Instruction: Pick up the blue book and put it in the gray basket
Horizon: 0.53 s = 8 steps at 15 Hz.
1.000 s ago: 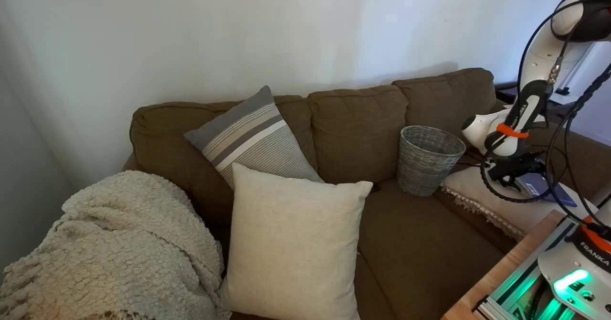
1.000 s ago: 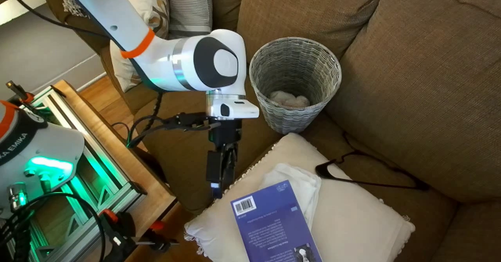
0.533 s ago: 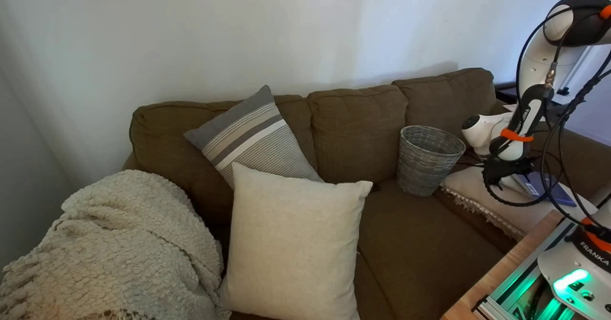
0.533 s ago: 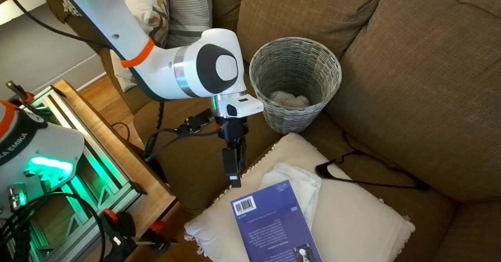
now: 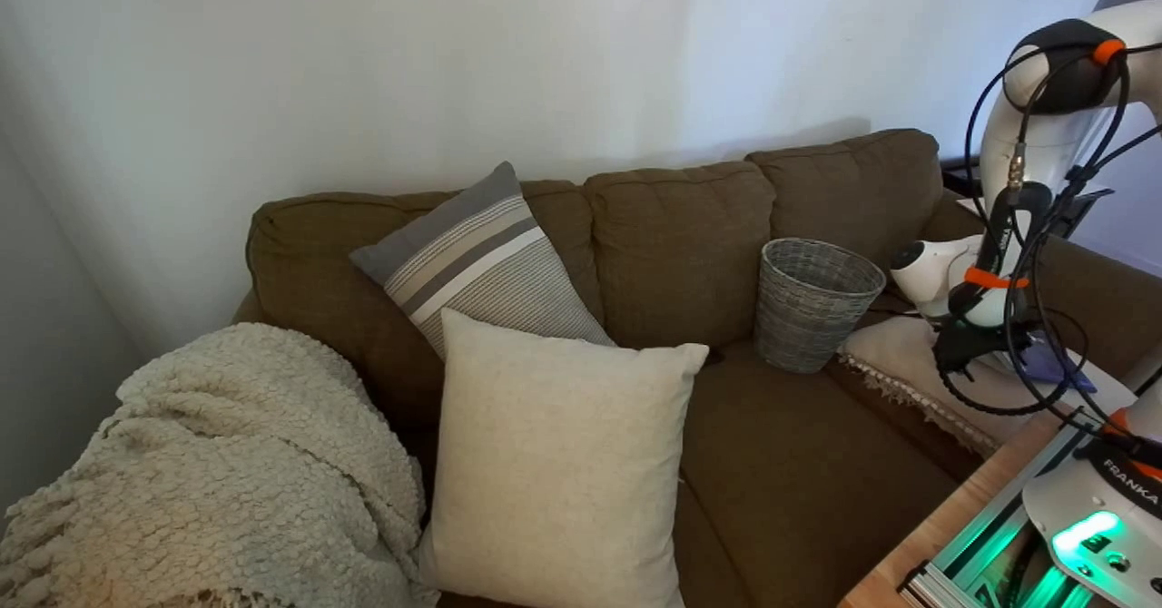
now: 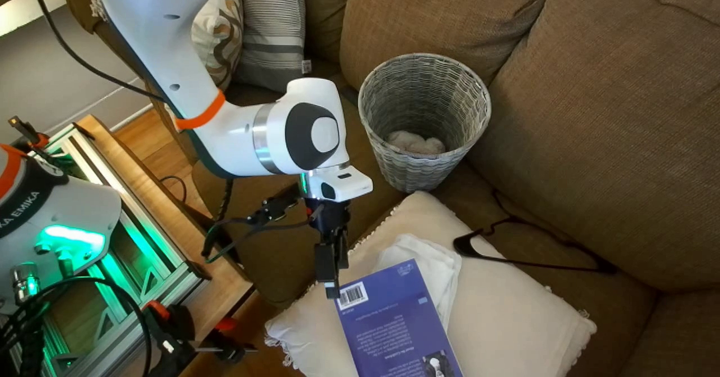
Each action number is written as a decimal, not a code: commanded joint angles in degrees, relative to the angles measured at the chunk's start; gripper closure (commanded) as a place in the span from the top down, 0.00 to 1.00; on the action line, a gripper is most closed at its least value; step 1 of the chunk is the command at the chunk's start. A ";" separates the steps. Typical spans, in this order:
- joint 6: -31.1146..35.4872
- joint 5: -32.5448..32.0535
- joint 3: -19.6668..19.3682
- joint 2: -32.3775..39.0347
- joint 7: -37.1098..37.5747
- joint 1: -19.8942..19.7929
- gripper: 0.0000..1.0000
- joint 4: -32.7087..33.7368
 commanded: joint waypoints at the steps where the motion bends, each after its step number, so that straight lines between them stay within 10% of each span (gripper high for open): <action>1: -0.22 -2.66 -2.83 1.90 5.09 2.33 1.00 0.89; 4: -1.87 -3.53 -3.50 2.25 7.77 3.49 1.00 1.66; 8: -8.36 -2.75 -2.62 3.25 7.54 4.05 0.58 2.95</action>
